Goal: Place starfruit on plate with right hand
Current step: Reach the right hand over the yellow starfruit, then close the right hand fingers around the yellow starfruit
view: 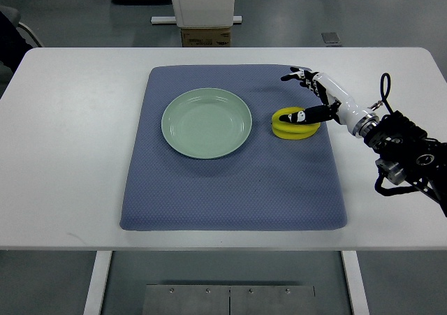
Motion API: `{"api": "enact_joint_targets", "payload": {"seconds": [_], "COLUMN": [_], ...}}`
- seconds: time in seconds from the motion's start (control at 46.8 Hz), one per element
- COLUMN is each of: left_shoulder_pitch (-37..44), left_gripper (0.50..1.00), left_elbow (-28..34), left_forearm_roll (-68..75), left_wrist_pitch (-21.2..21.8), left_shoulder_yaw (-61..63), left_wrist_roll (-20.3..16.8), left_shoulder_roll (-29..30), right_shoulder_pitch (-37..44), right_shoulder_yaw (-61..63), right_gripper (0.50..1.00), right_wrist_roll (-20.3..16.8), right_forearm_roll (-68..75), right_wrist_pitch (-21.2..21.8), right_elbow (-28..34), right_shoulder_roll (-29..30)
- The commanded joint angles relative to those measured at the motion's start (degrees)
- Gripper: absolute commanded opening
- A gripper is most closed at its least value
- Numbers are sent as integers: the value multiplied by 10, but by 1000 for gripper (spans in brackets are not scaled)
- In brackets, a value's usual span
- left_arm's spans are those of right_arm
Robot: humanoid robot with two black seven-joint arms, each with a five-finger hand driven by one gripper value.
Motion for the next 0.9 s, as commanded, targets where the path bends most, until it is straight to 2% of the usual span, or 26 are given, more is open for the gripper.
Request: {"api": "enact_joint_targets", "payload": {"seconds": [0.0, 0.15, 0.428, 0.684, 0.877], "left_shoulder_pitch": [0, 0, 0, 0, 0], "left_gripper": [1000, 1000, 1000, 1000, 1000], "left_elbow": [0, 0, 0, 0, 0], "left_forearm_roll": [0, 0, 0, 0, 0], "left_wrist_pitch": [0, 0, 0, 0, 0], "left_shoulder_yaw": [0, 0, 0, 0, 0], "left_wrist_roll": [0, 0, 0, 0, 0], "left_shoulder_roll": [0, 0, 0, 0, 0], "right_shoulder_pitch": [1, 2, -7, -20, -32], "right_shoulder_yaw": [-8, -10, -10, -11, -12], "right_gripper": [1000, 1000, 1000, 1000, 1000], "right_wrist_roll": [0, 0, 0, 0, 0], "right_forearm_roll": [-1, -7, -13, -37, -55], "right_wrist_pitch": [10, 24, 15, -22, -24], "right_elbow": [19, 47, 42, 31, 31], "right_shoulder_roll": [-15, -47, -48, -41, -41]}}
